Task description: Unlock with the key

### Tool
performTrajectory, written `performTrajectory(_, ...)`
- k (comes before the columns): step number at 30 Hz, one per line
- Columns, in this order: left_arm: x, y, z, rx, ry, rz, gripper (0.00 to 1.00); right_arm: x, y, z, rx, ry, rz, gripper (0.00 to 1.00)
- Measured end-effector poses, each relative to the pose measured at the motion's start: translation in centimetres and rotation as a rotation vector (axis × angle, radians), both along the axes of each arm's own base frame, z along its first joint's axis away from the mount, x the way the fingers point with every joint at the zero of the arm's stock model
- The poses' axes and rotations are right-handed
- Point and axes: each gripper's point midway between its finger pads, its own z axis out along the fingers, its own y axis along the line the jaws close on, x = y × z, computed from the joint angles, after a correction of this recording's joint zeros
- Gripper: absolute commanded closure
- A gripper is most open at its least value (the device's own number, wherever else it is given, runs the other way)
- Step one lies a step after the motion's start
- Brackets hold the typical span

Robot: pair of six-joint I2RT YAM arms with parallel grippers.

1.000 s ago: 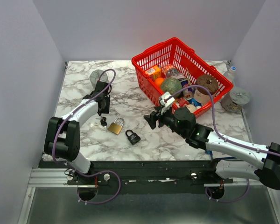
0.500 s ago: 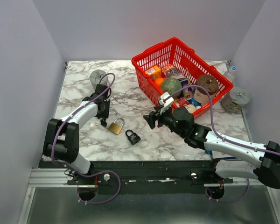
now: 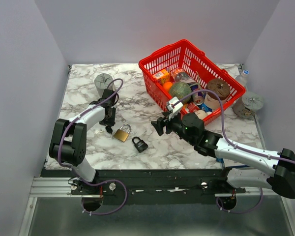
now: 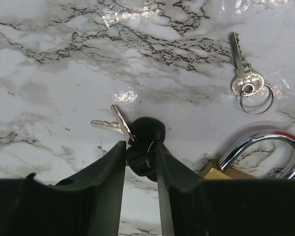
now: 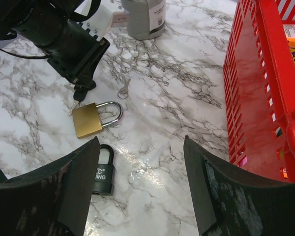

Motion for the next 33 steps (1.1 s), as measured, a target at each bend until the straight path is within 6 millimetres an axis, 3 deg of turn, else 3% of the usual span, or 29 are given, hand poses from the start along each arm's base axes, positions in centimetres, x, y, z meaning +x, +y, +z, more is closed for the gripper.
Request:
performTrajectory(6, -0.3, 0.0, -0.1, 0.001, 0.011, 0.002, 0.76, 0.1, 0.0, -0.1, -0.003, 0.000, -0.004, 0.23)
performTrajectory(11, -0.5, -0.1, -0.2, -0.008, 0.020, 0.003, 1.00, 0.2, 0.0, -0.4, -0.014, 0.000, -0.008, 0.23)
performTrajectory(19, -0.5, -0.2, 0.2, -0.018, 0.010, 0.010, 1.00, 0.4, -0.2, -0.6, -0.024, -0.002, -0.019, 0.23)
performTrajectory(22, -0.5, -0.2, 1.3, -0.027, -0.035, 0.017, 1.00, 0.5, -0.1, -1.0, -0.035, 0.002, -0.021, 0.23)
performTrajectory(28, 0.1, -0.5, 8.4, -0.109, -0.318, 0.011, 1.00, 0.7, -0.1, -1.9, -0.054, 0.012, -0.032, 0.23)
performTrajectory(33, 0.6, -2.3, 12.4, -0.217, -0.467, -0.047, 1.00, 0.6, -0.1, -1.7, -0.032, 0.009, -0.030, 0.22)
